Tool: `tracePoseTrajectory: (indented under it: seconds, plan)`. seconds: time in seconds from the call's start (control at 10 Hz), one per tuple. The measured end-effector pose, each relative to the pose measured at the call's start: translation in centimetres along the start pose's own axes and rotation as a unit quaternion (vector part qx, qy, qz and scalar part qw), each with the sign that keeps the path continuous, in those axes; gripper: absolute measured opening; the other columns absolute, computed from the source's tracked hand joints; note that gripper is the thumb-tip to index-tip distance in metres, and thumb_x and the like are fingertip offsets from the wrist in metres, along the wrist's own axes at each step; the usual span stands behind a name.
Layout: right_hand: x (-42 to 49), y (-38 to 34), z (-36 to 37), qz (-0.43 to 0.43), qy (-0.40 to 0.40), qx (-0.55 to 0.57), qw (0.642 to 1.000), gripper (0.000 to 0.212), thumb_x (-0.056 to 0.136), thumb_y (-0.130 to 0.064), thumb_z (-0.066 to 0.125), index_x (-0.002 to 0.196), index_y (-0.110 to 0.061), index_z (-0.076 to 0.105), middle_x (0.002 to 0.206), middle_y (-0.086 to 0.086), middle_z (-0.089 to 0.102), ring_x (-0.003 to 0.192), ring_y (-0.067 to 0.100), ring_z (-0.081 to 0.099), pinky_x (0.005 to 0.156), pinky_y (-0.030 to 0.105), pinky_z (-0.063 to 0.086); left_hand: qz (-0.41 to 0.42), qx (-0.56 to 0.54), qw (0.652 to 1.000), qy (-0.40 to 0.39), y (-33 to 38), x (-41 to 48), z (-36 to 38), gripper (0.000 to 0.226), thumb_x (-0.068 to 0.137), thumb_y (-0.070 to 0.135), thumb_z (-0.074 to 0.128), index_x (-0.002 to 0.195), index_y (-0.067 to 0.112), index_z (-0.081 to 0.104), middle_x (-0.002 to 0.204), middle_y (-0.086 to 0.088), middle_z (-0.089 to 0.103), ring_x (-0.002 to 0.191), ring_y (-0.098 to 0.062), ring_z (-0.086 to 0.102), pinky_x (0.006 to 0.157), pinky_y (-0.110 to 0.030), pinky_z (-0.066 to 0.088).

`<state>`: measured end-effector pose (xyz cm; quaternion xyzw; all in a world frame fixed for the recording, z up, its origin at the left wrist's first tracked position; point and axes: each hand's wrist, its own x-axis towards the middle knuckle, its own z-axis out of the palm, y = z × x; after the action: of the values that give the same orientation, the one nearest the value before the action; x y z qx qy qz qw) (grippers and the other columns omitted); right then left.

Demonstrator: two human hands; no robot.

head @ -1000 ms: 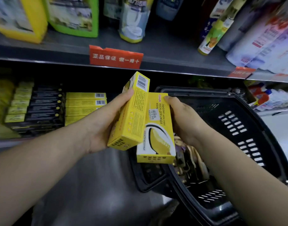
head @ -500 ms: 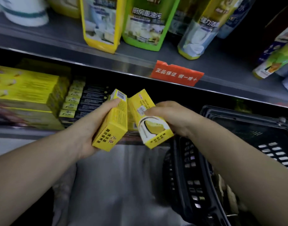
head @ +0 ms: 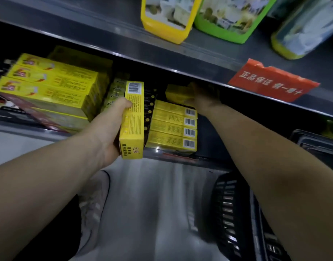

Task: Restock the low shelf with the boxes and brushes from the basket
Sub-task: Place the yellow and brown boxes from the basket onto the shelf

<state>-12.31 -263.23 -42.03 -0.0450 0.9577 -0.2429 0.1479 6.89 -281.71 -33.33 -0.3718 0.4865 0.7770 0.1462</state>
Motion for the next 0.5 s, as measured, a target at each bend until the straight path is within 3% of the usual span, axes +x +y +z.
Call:
tracePoseTrajectory:
  seconds: [0.1,0.2,0.3,0.4,0.5]
  plan:
    - [2.0,0.8,2.2,-0.039,-0.027,-0.011,0.999,0.045,0.101,-0.015,0.038,0.143,-0.001,0.031,0.148,0.016,0.034,0.133,0.027,0.038,0.061,-0.002,0.04,0.001,-0.024,1.0,0.009,0.0,0.7,-0.2,0.026,0.088,0.037,0.05,0.098,0.018,0.066,0.082,-0.005,0.066,0.065,-0.02,0.061,0.064,-0.031,0.052]
    - [2.3,1.4,3.4,-0.057,-0.116,-0.111,0.985,0.05,0.1,-0.02,0.043,0.147,-0.02,0.028,0.152,0.01,0.029,0.137,0.031,0.032,0.106,0.026,0.036,-0.002,-0.043,0.999,0.02,0.1,1.4,-0.3,0.024,0.088,0.036,0.051,0.096,0.02,0.066,0.08,-0.004,0.068,0.063,-0.019,0.063,0.064,-0.032,0.053]
    - [2.5,1.8,3.4,-0.08,-0.16,-0.223,0.958,0.052,0.101,-0.028,0.036,0.15,-0.029,0.017,0.158,0.006,0.016,0.141,0.031,0.024,0.115,0.041,0.024,-0.005,-0.055,0.998,0.036,0.1,1.8,-0.2,0.022,0.089,0.034,0.05,0.093,0.019,0.066,0.079,-0.004,0.069,0.064,-0.02,0.065,0.067,-0.033,0.053]
    - [1.5,0.9,2.4,-0.087,-0.193,-0.266,0.94,0.057,0.101,-0.018,0.035,0.151,-0.022,0.008,0.156,0.01,0.021,0.136,0.03,0.033,0.109,0.037,0.032,-0.018,-0.065,0.997,0.029,0.0,2.0,0.1,0.024,0.091,0.035,0.048,0.092,0.019,0.066,0.083,-0.006,0.071,0.074,-0.024,0.066,0.07,-0.036,0.051]
    - [-0.4,-1.6,0.7,-0.12,-0.196,-0.219,0.948,0.074,0.095,-0.012,0.05,0.151,-0.013,0.002,0.143,0.021,0.04,0.117,0.03,0.052,0.086,0.03,0.045,-0.031,-0.052,0.998,0.012,-0.1,2.1,0.5,0.025,0.091,0.036,0.049,0.095,0.017,0.065,0.088,-0.007,0.071,0.076,-0.025,0.067,0.068,-0.038,0.049]
